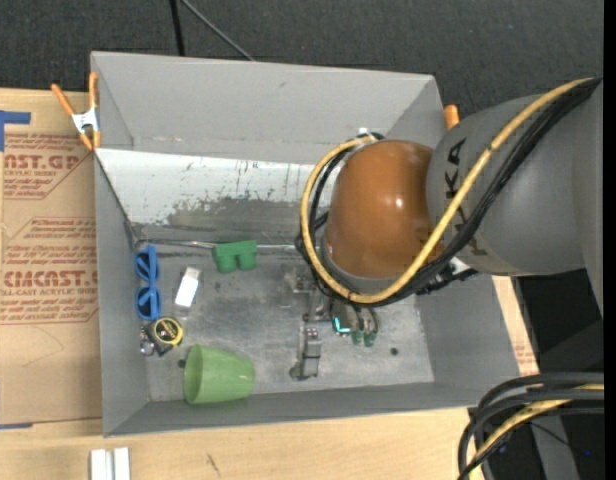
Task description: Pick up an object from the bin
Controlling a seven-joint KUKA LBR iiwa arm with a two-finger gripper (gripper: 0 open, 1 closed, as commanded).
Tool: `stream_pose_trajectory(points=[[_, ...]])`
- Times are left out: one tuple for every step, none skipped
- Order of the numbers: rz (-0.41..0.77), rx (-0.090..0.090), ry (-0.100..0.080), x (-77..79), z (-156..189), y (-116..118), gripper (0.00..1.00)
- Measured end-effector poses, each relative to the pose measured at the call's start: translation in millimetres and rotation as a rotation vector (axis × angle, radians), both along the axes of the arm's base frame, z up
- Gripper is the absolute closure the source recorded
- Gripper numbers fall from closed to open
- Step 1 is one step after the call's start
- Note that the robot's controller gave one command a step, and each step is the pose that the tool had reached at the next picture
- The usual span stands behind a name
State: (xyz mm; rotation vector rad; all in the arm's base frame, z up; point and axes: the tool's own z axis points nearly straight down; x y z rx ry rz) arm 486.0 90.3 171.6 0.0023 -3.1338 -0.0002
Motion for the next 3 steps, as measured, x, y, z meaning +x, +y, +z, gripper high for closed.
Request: stream_pose_trajectory(points=[[0.256,0.002,-0.007,11.4,-104,87,0.0],[0.252,0.002,-0.007,12.1,-102,86,1.0],[0.211,0.004,-0.019,41.4,47,110,1.0]])
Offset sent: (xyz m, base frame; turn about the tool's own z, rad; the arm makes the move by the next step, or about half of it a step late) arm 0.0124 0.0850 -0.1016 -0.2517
